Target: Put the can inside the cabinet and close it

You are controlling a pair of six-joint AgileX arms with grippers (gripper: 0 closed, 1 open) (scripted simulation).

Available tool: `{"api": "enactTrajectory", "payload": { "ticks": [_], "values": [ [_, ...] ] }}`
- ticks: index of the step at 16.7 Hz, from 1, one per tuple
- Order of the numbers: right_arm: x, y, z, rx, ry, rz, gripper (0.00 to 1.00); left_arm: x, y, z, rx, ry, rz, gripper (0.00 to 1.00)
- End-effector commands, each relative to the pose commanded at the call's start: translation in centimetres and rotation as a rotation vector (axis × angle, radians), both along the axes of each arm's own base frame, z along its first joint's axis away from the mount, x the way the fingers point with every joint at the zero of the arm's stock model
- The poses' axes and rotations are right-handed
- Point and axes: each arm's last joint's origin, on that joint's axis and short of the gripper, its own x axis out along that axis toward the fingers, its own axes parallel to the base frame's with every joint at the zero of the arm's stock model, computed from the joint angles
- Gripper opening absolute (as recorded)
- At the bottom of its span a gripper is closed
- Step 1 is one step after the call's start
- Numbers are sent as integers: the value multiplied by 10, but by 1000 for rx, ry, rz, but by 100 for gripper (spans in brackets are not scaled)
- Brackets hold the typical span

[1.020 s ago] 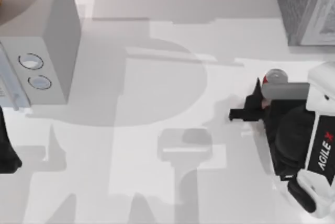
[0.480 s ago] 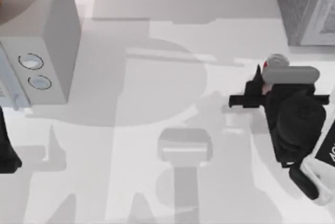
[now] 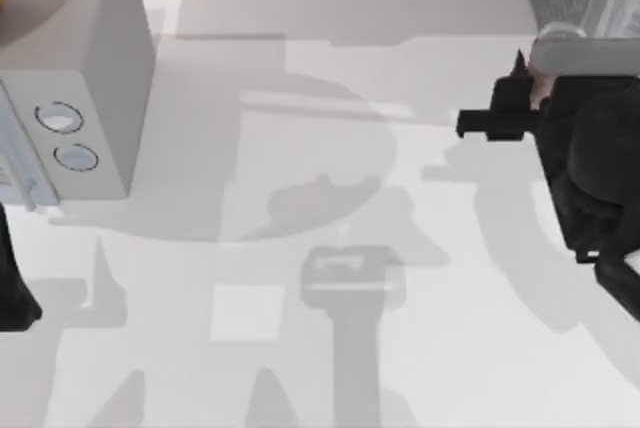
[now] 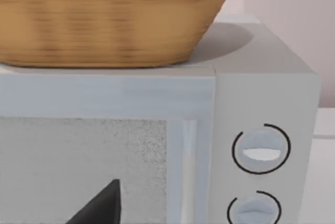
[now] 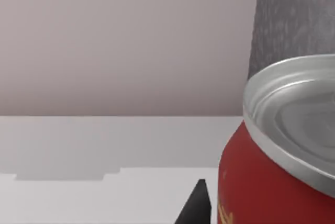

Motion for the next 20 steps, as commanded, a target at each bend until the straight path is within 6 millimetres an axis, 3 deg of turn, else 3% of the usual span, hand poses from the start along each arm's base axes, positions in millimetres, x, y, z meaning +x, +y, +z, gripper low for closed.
{"api": "enactTrajectory", "payload": {
  "ticks": [3, 8, 11, 15, 20],
  "values": [
    [-4, -2, 17, 3, -4, 1, 0, 0, 0, 0, 0, 0, 0, 100],
    [-5, -3, 17, 3, -1, -1, 0, 0, 0, 0, 0, 0, 0, 100],
    [-11, -15, 20, -8, 19, -2, 0, 0, 0, 0, 0, 0, 0, 100],
    [-36, -49, 31, -27, 65, -1, 0, 0, 0, 0, 0, 0, 0, 100],
    [-87, -91, 59, 6, -16, 3, 0, 0, 0, 0, 0, 0, 0, 100]
  ]
}}
